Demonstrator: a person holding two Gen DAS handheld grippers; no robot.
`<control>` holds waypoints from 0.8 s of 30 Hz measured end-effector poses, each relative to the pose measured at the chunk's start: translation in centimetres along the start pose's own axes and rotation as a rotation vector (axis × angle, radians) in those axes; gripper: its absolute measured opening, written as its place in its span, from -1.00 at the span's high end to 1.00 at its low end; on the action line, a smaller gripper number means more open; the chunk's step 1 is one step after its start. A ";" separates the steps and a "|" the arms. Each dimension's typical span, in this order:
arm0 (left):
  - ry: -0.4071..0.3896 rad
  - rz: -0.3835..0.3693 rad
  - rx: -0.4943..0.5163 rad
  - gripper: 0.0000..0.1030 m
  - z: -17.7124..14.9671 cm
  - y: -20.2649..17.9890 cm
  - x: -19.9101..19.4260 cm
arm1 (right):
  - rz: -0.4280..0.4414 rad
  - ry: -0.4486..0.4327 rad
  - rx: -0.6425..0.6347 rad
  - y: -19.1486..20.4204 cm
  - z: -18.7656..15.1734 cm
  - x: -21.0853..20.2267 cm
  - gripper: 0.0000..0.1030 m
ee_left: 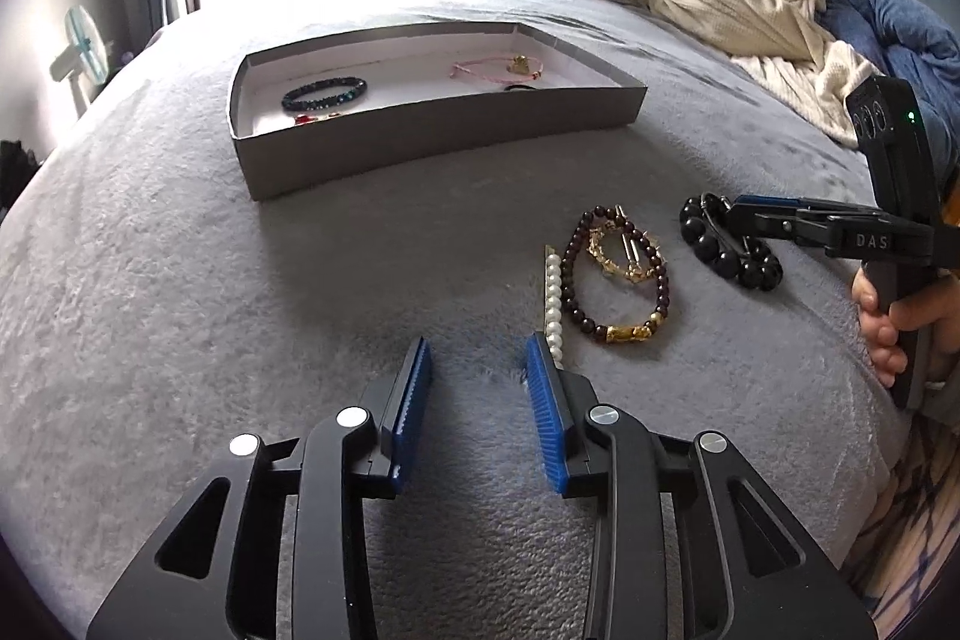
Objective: Organize jewelry
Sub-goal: 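Grasp the pearl hairpin with the left tool while the right tool grasps the silver hoop earrings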
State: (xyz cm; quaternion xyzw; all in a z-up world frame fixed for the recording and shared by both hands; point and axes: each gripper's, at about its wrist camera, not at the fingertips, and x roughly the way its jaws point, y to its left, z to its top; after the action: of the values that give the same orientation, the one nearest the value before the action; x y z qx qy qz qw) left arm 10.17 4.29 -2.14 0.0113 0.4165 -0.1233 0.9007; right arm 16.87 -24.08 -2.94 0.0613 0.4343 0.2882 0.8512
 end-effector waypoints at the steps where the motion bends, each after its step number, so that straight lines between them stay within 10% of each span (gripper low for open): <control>1: 0.002 0.000 0.000 0.33 0.0 0.0 0.0 | 0.004 0.006 0.003 -0.1 0.0 0.1 0.07; 24: -0.013 -0.046 0.087 0.33 -0.3 -2.4 -0.4 | 0.026 -0.042 -0.008 0.0 -0.3 -0.9 0.07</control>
State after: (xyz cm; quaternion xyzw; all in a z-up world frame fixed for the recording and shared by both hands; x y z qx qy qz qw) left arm 9.14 2.08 -1.81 0.0399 0.4048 -0.1619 0.8991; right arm 16.26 -24.63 -2.54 0.0697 0.4144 0.2995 0.8566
